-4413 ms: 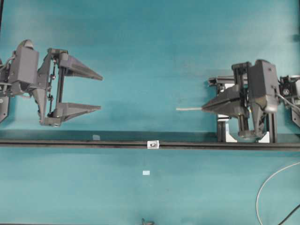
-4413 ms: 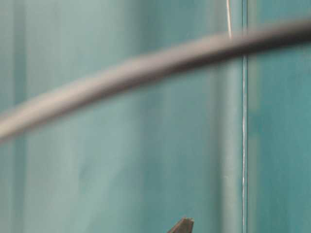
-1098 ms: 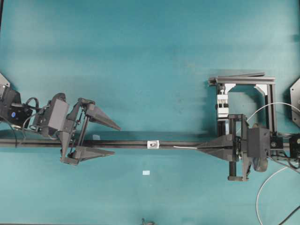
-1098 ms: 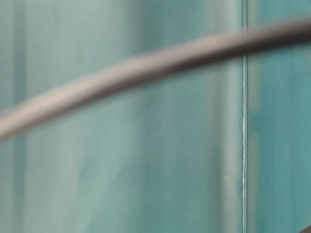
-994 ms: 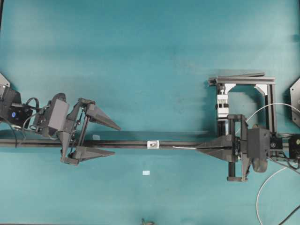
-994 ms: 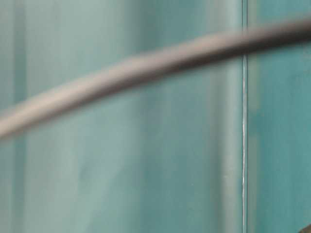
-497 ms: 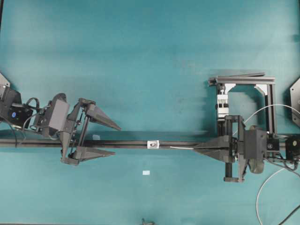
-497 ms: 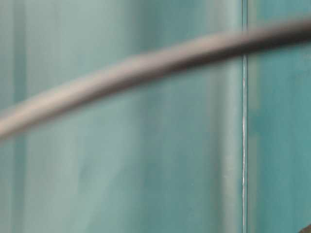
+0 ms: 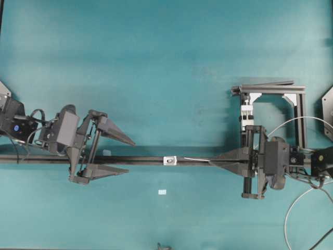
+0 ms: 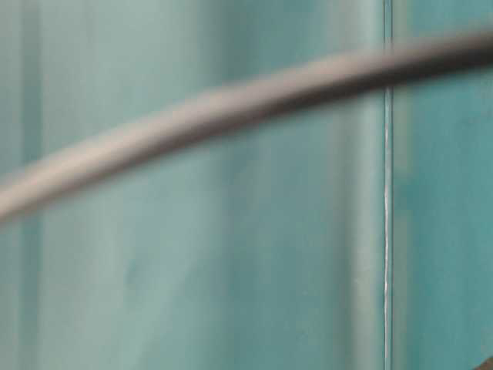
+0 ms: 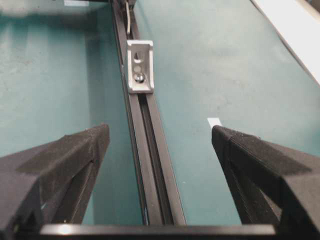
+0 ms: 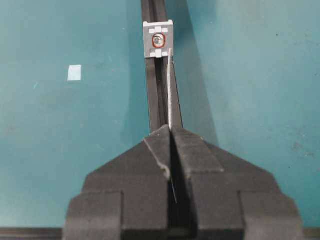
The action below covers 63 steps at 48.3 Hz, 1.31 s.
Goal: Insert the wire through the hole in the metal fitting marked with a red label.
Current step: 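Push the wire tip leftward into the bracket's red-ringed hole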
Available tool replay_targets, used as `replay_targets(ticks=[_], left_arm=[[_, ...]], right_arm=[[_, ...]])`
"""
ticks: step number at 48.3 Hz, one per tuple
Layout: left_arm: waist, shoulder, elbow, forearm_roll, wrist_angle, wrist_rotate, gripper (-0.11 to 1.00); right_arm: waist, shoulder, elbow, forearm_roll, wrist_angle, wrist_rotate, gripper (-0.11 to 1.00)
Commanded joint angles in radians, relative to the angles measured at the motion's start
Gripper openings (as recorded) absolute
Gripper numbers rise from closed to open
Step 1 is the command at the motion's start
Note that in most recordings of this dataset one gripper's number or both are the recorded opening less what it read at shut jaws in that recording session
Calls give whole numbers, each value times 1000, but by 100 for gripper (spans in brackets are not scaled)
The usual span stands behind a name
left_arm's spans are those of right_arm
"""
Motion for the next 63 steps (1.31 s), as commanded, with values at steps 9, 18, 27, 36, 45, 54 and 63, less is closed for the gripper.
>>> replay_targets(ticks=[9,18,27,36,45,54,63], left_arm=[[-2,3,-28,5,17,5,64],[0,3,-32,5,17,3,64],[0,3,-32,3,18,3,64],[0,0,-34,3,18,5,64],[0,-2,-34,5,18,3,64],[2,-2,-34,3,18,5,64],[0,-2,-38,5,23,5,64]], right_arm=[[-5,-11,-12,-6,5,-2,-1],[-11,-9,-17,-25,15,-2,-1],[-20,-9,-18,-38,26,-2,-1],[-34,-9,-29,-54,60,-2,-1],[-46,-9,-34,-80,63,-2,-1],[-54,-9,-37,-84,63,-2,-1],[-60,2,-40,-84,64,-2,-1]])
